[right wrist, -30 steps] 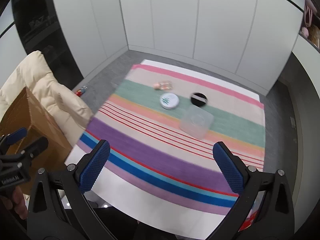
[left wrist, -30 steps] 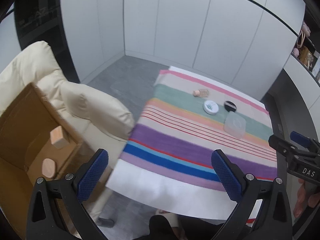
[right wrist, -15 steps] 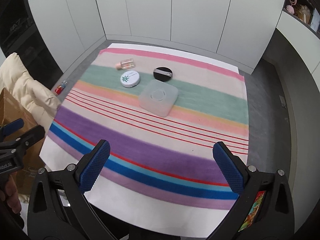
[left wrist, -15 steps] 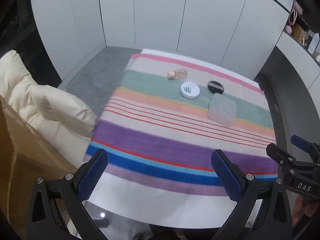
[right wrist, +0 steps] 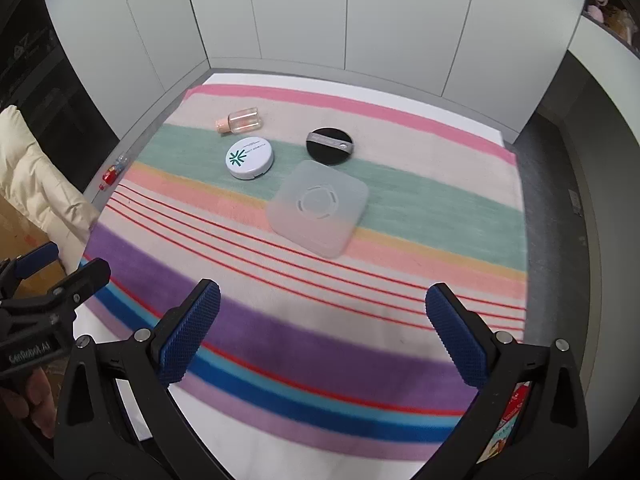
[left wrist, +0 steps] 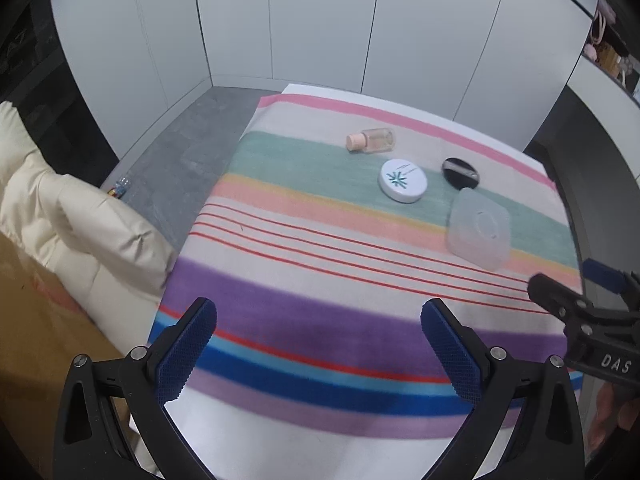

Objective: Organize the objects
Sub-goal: 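Move both grippers back from the cardboard box toward the table items, then grasp the white round compact with the left gripper while the right grasps the clear square container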

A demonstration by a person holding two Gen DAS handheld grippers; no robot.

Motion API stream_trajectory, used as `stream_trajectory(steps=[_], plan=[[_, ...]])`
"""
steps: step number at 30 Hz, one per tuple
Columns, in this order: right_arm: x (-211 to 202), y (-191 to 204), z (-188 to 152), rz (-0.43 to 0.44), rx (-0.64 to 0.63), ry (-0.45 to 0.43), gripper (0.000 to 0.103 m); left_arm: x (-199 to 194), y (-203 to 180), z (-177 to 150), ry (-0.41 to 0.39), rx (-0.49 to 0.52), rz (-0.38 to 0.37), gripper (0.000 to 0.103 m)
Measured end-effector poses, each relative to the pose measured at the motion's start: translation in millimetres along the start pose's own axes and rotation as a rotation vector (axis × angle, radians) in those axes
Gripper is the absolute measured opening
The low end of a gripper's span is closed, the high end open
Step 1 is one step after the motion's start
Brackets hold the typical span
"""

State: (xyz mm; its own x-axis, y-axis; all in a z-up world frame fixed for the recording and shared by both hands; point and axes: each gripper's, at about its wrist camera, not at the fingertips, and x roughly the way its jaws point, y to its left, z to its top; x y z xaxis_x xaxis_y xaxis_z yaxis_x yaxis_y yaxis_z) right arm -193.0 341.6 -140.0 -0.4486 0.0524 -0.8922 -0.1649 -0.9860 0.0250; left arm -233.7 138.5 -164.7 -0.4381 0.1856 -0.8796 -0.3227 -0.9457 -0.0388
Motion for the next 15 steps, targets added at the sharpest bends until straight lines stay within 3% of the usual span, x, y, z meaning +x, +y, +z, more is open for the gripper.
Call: stream_trajectory(steps=[5,11,15], plan=[[37,10,15,0.008,0.003,-0.002,0.103,23,9,8,0.008,-0.014,0.009,0.102],[84,2,27,0.021,0.102,0.041,0.103,52,5,14,0.028,0.002,0.014,0.102],[101,0,33,0.003,0.126,0.016,0.103,70,0,19,0.028,0.02,0.011,0.102]])
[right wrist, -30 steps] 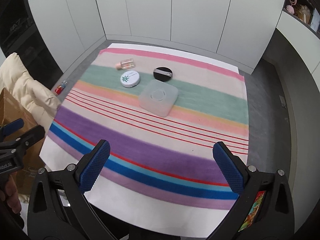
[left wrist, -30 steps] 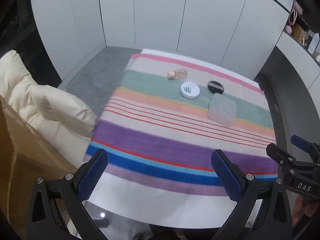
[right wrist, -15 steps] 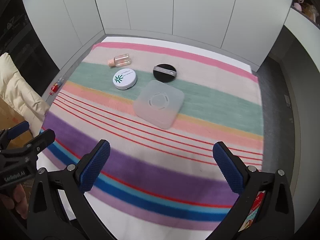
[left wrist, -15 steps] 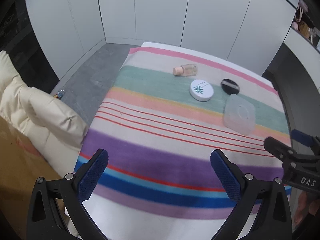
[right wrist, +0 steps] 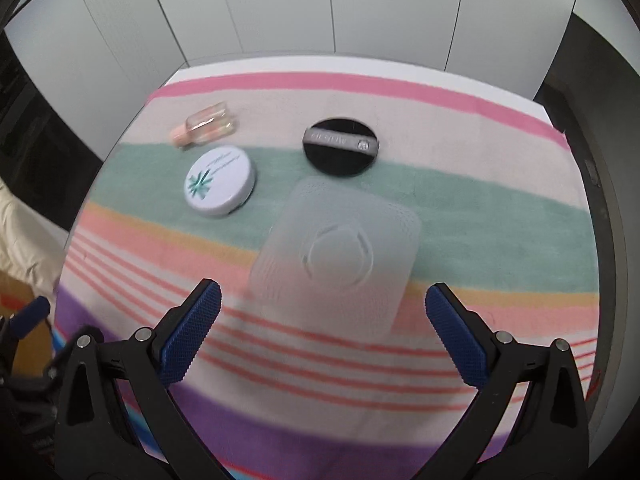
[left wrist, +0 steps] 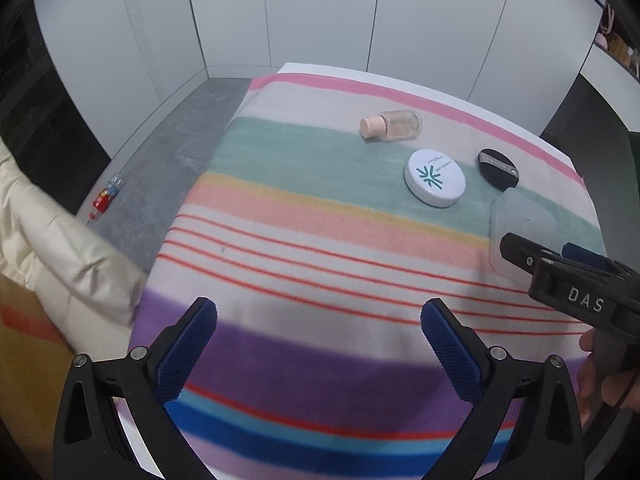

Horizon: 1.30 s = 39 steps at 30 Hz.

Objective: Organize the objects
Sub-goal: 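Grasp the white round compact with the left gripper while the right grasps the clear square container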

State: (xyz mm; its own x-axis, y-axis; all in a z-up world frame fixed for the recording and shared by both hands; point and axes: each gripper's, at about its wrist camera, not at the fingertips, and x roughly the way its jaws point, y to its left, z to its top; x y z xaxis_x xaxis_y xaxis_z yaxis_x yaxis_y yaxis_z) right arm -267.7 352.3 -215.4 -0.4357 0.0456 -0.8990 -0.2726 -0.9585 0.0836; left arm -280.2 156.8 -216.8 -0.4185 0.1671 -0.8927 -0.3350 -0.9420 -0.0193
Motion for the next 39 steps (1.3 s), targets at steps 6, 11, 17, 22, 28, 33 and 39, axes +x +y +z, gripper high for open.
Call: stream_trajectory(steps=[6,11,17,22,28,33,39], plan=[[13,-4,7,-0.001,0.006,-0.001,0.091,23,-16,16,-0.007,0.01,-0.032,0.102],[10,-19,9,-0.015,0.0,-0.032,0.089,43,-43,35,-0.032,0.032,-0.064,0.089],[10,-50,15,-0.04,0.015,-0.051,0.089,61,-74,55,-0.043,0.09,-0.079,0.083],[13,-62,22,-0.042,0.026,-0.049,0.089,69,-91,65,-0.049,0.138,-0.071,0.078],[8,-75,23,-0.032,0.025,-0.055,0.089,75,-101,70,-0.049,0.153,-0.064,0.059],[-2,-78,24,-0.029,0.019,-0.056,0.088,68,-101,66,-0.048,0.131,-0.086,0.058],[-23,-77,22,-0.039,0.028,-0.065,0.088,33,-95,55,-0.076,0.118,-0.075,0.058]])
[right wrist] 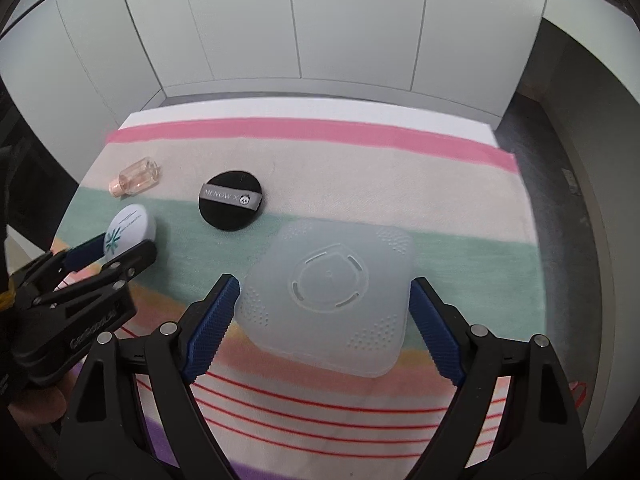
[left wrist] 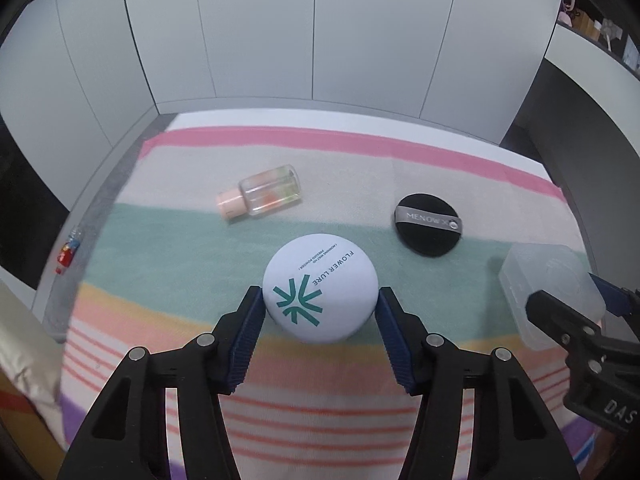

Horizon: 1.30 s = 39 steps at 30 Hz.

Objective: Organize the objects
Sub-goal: 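Grasp the white round compact with the left gripper while the right grasps the clear square container, then carry the white compact with the left gripper while the right carries the clear container to the cardboard box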

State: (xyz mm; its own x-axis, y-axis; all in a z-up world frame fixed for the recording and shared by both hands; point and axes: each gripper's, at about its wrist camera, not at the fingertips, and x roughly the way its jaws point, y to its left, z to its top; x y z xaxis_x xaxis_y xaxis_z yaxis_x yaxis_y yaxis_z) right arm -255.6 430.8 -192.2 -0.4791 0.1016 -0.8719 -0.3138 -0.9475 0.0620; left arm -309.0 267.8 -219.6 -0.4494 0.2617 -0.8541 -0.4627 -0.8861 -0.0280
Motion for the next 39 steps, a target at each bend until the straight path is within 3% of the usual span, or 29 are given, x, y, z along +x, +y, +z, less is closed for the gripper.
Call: stream_trajectory(steps=[17,39], plan=[[-103,49,-11,0.048,-0.06,-0.025,0.088,-152,47,-32,-0.093,-0.09,0.038,0.058],[-224,197,-41,0.17,-0.283,-0.098,0.088,-308,166,-98,-0.169,-0.292,0.136,0.058]])
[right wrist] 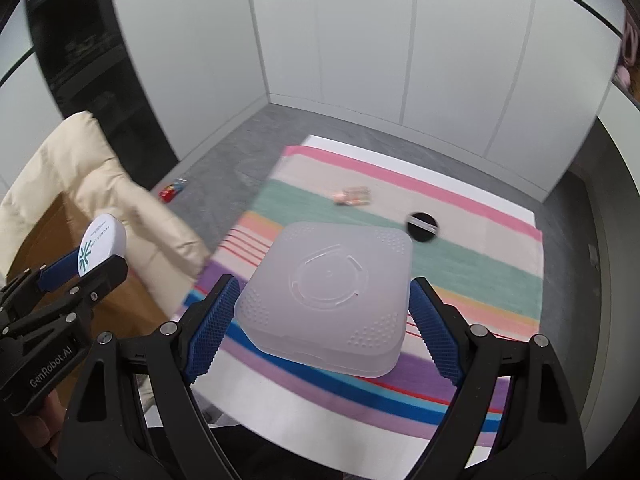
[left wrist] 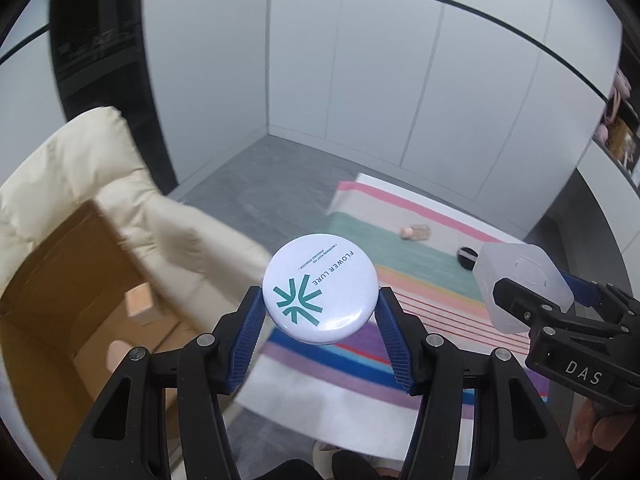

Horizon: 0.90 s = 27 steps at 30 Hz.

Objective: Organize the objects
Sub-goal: 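Carry the white compact with the left gripper while the right carries the clear container to the cardboard box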

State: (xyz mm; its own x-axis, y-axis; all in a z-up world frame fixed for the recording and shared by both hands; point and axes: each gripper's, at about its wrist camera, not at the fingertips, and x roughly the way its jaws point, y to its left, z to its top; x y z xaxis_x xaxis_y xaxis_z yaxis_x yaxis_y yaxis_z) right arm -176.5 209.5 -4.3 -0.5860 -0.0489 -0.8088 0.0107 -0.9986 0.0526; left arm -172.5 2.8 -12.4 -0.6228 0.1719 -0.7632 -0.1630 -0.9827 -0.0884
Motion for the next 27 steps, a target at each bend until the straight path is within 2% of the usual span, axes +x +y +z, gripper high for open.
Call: stream_trajectory(steps=[7,14,27], plan=[[-22,60,7,0.056,-0.083,-0.018,0.088,-37,52,-9,-0.024,-0.077,0.045,0.058],[-33,121,9,0.112,-0.169,-0.024,0.088,-58,101,-22,-0.032,-0.137,0.102,0.058],[-34,227,-11,0.232,-0.302,0.008,0.088,-74,183,-66,0.003,-0.245,0.19,0.058]])
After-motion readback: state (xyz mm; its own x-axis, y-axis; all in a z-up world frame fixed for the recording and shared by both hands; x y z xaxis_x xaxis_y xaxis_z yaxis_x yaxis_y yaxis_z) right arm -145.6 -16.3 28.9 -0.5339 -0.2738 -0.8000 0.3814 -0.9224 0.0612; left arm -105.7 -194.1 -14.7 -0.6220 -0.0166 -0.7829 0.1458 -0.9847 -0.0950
